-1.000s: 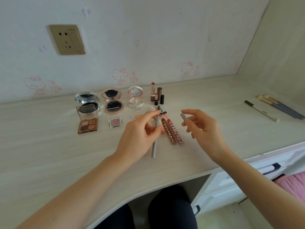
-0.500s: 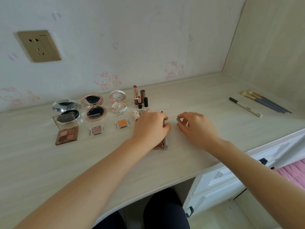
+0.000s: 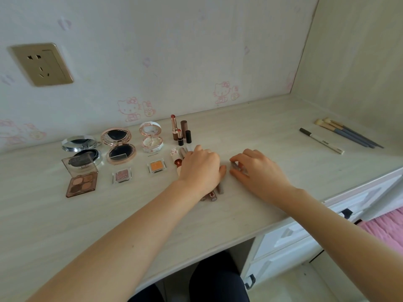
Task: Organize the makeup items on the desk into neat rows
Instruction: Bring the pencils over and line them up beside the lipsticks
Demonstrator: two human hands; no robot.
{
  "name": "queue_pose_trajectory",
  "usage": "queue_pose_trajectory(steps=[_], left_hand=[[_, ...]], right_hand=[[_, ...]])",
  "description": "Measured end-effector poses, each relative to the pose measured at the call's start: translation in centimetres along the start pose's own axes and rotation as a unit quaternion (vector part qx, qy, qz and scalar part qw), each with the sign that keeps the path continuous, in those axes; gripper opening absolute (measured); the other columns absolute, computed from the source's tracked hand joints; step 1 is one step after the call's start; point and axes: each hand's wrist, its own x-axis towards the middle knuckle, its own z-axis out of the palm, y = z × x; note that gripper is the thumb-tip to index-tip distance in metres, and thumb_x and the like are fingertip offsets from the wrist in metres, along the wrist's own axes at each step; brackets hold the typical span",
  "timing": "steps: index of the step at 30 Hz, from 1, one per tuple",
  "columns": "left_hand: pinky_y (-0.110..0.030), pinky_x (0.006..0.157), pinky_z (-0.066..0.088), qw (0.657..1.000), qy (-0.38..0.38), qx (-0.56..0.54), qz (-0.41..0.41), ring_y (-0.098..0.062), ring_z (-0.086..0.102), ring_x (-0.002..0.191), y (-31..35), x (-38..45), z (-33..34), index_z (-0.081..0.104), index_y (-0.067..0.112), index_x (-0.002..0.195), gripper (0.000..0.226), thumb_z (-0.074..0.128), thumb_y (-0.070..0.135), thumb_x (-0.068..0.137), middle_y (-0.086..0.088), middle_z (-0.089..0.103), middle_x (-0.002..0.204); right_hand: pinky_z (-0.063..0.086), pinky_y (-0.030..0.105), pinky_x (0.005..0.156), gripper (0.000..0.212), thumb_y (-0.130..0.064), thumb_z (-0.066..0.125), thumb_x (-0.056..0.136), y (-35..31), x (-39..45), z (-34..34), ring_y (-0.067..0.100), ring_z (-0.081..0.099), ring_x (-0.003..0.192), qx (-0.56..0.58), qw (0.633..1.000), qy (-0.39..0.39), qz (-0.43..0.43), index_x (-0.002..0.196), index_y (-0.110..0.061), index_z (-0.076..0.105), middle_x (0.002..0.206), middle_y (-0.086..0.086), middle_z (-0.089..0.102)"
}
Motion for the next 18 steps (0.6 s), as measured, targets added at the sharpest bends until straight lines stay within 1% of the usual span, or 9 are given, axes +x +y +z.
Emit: queue_pose_trajectory(steps=[1,3,4,6,10,15,18], left_hand=[[-0.031,0.070,0.031,1.000,-0.004,-0.003,0.003,-0.023,0.047,0.098,-0.1,-0.1,-0.1,0.057,0.014,0.077,0.034,0.046,0.040,0.095,0.001,0.051,0.081],[-0.031,0.075,0.037,1.000,0.004,-0.019,0.011,-0.022,0.046,0.103,-0.3,-0.6,-0.3,0.067,0.014,0.098,0.035,0.048,0.043,0.094,0.000,0.057,0.094],[-0.032,0.080,0.040,0.999,0.007,-0.031,0.011,-0.022,0.046,0.106,-0.4,-1.0,-0.5,0.067,0.016,0.109,0.036,0.049,0.044,0.093,0.000,0.057,0.102],[-0.032,0.089,0.041,0.998,0.000,-0.060,0.009,-0.020,0.043,0.112,-0.6,-2.1,-0.9,0.063,0.021,0.121,0.042,0.052,0.047,0.091,0.001,0.055,0.114],[-0.032,0.102,0.036,0.996,-0.035,-0.084,0.024,-0.017,0.040,0.121,-0.9,-3.8,-0.9,0.057,0.025,0.129,0.050,0.057,0.050,0.086,0.005,0.053,0.126],[-0.032,0.109,0.031,0.996,-0.006,-0.083,0.042,-0.015,0.039,0.128,-0.7,-3.9,-0.5,0.058,0.022,0.129,0.053,0.058,0.049,0.084,0.007,0.052,0.134],[-0.027,0.108,0.029,0.996,0.012,-0.071,0.050,-0.014,0.042,0.126,-0.4,-3.6,-0.3,0.061,0.019,0.124,0.051,0.058,0.050,0.083,0.007,0.056,0.132]], right_hand=[[0.050,0.037,0.070,0.027,-0.034,0.057,0.092,0.0,-0.1,0.0,0.018,0.053,0.097,0.005,1.000,-0.002,-0.001,0.115,-0.021,0.063,0.101,-0.004,0.058],[0.051,0.038,0.072,0.029,-0.035,0.057,0.092,0.2,-0.3,-0.1,0.018,0.052,0.097,0.015,1.000,-0.006,-0.005,0.116,-0.021,0.062,0.102,-0.004,0.058],[0.052,0.038,0.073,0.029,-0.034,0.057,0.091,0.4,-0.4,-0.1,0.018,0.052,0.097,0.020,1.000,-0.007,-0.009,0.117,-0.022,0.061,0.103,-0.004,0.057],[0.052,0.039,0.073,0.028,-0.032,0.056,0.092,0.6,-0.7,-0.2,0.018,0.053,0.097,0.030,0.999,-0.006,-0.014,0.117,-0.022,0.061,0.105,-0.004,0.057],[0.053,0.040,0.072,0.023,-0.025,0.055,0.093,0.8,-1.4,-0.1,0.020,0.055,0.096,0.043,0.999,0.021,-0.023,0.112,-0.019,0.065,0.105,-0.003,0.059],[0.053,0.039,0.072,0.022,-0.022,0.056,0.094,0.8,-1.3,0.0,0.021,0.056,0.095,0.049,0.998,0.020,-0.035,0.112,-0.017,0.067,0.105,-0.003,0.062],[0.053,0.040,0.072,0.020,-0.018,0.057,0.093,0.6,-0.9,0.2,0.022,0.057,0.094,0.057,0.997,0.018,-0.041,0.110,-0.018,0.068,0.105,-0.002,0.064]])
